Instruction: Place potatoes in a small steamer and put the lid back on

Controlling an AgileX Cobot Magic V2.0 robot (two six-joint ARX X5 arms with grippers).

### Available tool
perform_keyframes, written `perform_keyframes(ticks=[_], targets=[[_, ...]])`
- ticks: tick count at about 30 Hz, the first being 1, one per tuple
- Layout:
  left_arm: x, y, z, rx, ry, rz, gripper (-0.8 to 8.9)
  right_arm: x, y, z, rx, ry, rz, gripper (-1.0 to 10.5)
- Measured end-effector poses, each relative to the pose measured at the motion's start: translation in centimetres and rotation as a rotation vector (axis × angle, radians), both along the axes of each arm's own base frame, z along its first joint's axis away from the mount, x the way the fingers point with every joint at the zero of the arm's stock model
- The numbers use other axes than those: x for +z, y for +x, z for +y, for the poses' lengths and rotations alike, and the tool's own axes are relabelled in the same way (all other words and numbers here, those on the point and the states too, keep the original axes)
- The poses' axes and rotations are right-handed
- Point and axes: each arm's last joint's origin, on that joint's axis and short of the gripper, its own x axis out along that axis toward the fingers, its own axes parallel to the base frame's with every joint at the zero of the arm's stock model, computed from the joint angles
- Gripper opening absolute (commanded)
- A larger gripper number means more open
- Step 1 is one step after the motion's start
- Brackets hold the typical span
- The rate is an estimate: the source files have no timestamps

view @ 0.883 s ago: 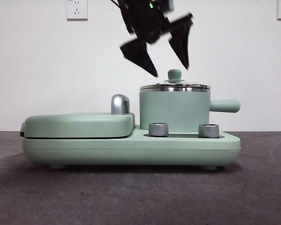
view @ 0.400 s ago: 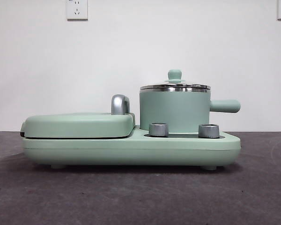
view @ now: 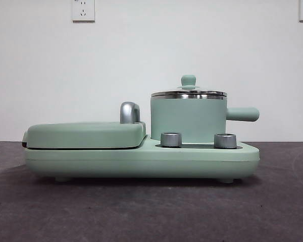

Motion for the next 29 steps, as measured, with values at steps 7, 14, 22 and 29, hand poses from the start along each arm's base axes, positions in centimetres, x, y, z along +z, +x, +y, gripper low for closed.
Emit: perform_keyframes(ticks=[7, 14, 22, 29], targets=[[-4.7, -3.4, 2.8, 0.023, -0.105, -0.053, 0.04, -3.4, 2.1, 1.0, 0.014, -0.023, 0.088, 0.1], [-5.1, -4.0, 3.3, 0.029, -0.078, -0.008, 0.05, -3.4, 2.2, 1.0, 0.008, -0.019, 0.073, 0.1], [-5.0, -4.1, 3.4, 0.029, -0.09, -0.022, 0.05, -3.4, 2.2, 1.0, 0.008, -0.018, 0.07, 0.1], [-6.9, -4.0, 5.0, 0.145, -0.203, -0.174, 0.05, -3.4, 2.2, 1.0, 0.009, -0.018, 0.07, 0.1]])
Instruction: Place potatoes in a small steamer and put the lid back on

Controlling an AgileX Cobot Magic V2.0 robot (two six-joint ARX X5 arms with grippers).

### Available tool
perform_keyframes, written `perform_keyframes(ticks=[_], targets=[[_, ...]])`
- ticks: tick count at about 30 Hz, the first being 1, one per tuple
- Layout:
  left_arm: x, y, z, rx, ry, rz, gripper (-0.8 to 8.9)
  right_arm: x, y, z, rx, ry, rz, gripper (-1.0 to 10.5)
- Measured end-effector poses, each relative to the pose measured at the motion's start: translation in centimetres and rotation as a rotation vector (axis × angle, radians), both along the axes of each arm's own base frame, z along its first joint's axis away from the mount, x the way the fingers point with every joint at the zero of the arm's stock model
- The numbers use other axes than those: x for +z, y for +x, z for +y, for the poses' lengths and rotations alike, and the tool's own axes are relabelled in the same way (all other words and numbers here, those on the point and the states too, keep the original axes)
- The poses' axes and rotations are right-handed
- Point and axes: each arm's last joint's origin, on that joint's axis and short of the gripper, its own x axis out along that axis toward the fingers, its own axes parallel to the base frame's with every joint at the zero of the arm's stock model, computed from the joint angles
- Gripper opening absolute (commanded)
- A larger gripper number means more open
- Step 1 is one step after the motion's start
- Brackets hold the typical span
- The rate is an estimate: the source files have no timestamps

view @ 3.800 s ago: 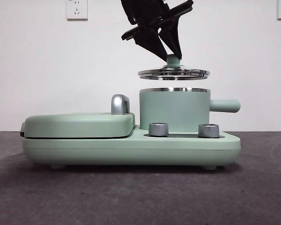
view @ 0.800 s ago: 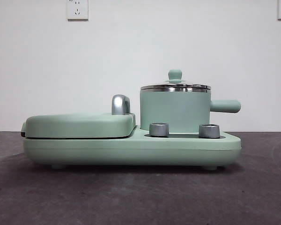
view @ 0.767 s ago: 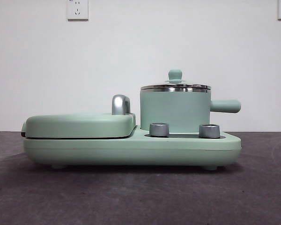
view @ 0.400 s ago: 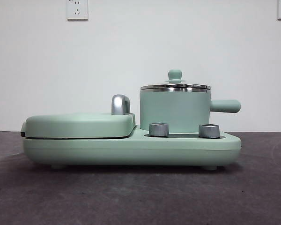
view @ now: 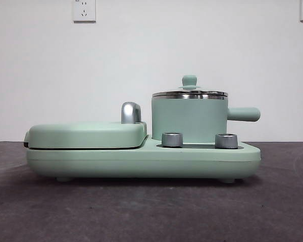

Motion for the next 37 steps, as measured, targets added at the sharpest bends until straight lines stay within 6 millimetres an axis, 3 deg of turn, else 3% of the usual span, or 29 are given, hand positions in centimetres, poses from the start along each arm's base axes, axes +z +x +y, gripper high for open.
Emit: perform_keyframes(ticks=[5, 9, 12, 24, 37], targets=[[-4.5, 0.3, 2.3, 0.211, -0.06, -0.151, 0.05, 0.0, 0.0, 0.0, 0.0, 0.0, 0.0, 0.1], [-9.7, 0.1, 3.9, 0.371, -0.034, -0.185, 0.05, 0.0, 0.0, 0.0, 0.0, 0.0, 0.0, 0.1], [-12.0, 0.0, 4.5, 0.441, 0.002, -0.231, 0.05, 0.0, 0.0, 0.0, 0.0, 0.0, 0.0, 0.1], [-15.4, 0.8, 4.8, 0.466, 0.133, -0.189, 0.05, 0.0, 0.0, 0.0, 0.0, 0.0, 0.0, 0.1], [-15.5, 0.9, 4.8, 0.472, 0.136, -0.199, 0.05, 0.0, 0.0, 0.0, 0.0, 0.0, 0.0, 0.1]])
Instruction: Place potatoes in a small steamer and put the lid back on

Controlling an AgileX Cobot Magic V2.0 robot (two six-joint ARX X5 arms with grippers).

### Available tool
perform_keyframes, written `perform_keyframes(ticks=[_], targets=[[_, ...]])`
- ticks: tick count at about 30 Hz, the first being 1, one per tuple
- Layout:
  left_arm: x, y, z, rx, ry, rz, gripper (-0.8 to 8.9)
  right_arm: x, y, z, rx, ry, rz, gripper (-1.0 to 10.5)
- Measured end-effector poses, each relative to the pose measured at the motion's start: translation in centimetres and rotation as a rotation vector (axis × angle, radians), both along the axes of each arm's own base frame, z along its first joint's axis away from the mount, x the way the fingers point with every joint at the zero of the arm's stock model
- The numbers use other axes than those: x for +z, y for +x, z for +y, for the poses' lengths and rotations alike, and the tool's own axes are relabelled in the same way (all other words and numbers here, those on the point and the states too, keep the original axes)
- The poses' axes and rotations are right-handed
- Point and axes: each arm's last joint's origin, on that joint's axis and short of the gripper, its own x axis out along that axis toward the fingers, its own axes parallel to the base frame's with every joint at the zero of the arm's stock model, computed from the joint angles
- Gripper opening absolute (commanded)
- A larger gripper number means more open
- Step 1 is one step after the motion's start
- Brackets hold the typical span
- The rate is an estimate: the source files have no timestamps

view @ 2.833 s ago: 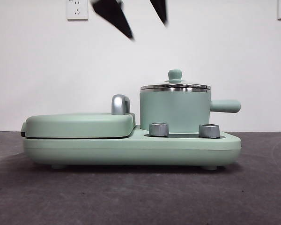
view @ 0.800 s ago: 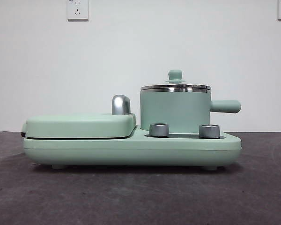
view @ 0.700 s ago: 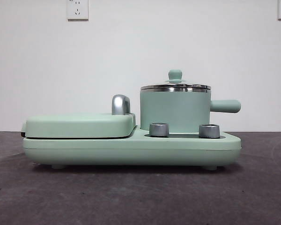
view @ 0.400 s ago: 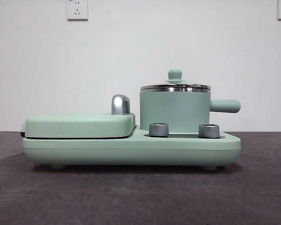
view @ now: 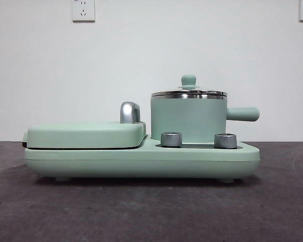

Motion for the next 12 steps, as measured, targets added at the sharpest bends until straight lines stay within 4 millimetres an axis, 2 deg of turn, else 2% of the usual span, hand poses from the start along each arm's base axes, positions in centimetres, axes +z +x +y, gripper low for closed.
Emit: perform_keyframes(ticks=[9, 12], targets=[[0.0, 0.0, 0.0, 0.0, 0.0, 0.0, 0.05, 0.06, -0.14, -0.11, -0.009, 0.001, -0.013, 0.1], [0.0, 0.0, 0.0, 0.0, 0.0, 0.0, 0.05, -0.43, -0.21, -0.81, -0.119, -0.021, -0.08, 0.1]])
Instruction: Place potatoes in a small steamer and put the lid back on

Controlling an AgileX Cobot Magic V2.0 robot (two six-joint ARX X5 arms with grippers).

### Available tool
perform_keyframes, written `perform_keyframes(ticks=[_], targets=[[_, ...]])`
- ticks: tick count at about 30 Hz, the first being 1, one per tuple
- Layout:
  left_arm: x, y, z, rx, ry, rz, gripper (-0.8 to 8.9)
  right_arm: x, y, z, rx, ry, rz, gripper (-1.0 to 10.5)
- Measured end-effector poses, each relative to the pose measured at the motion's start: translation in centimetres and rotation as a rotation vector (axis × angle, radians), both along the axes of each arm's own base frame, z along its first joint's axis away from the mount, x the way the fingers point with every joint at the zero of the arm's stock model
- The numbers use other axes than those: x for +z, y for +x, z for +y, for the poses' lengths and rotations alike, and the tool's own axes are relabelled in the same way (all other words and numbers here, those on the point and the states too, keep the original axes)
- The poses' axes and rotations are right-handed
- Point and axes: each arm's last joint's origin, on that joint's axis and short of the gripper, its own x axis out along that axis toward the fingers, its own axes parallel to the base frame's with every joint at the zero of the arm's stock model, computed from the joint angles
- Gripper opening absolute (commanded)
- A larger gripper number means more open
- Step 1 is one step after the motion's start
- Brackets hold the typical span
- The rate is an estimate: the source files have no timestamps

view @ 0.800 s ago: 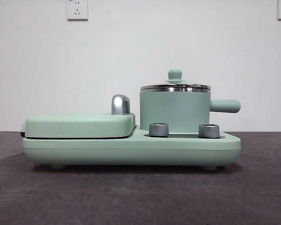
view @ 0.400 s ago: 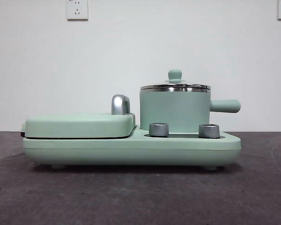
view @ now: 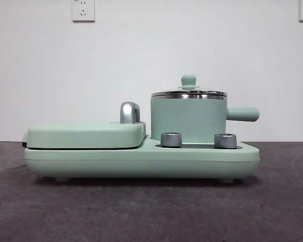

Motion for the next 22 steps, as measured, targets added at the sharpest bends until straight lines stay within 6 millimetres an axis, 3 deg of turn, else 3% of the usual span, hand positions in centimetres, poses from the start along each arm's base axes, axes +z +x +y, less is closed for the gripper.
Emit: perform_keyframes(ticks=[5, 10, 15, 18, 22], targets=[[0.0, 0.0, 0.0, 0.0, 0.0, 0.0, 0.05, -3.2, 0.3, -1.3, -0.197, 0.029, -0.213, 0.1], [0.0, 0.0, 0.0, 0.0, 0.0, 0.0, 0.05, -9.2, 1.4, -2.5, -0.451, -0.008, -0.394, 0.1], [0.0, 0.0, 0.0, 0.0, 0.0, 0.0, 0.05, -15.4, 1.9, -2.9, -0.534, -0.085, -0.344, 0.1], [0.0, 0.0, 0.0, 0.0, 0.0, 0.0, 0.05, -17.3, 2.0, -3.0, -0.54, -0.11, -0.32, 0.1], [0.0, 0.0, 0.0, 0.0, 0.0, 0.0, 0.05, -18.6, 2.0, -2.9, -0.536, -0.12, -0.318, 0.1]])
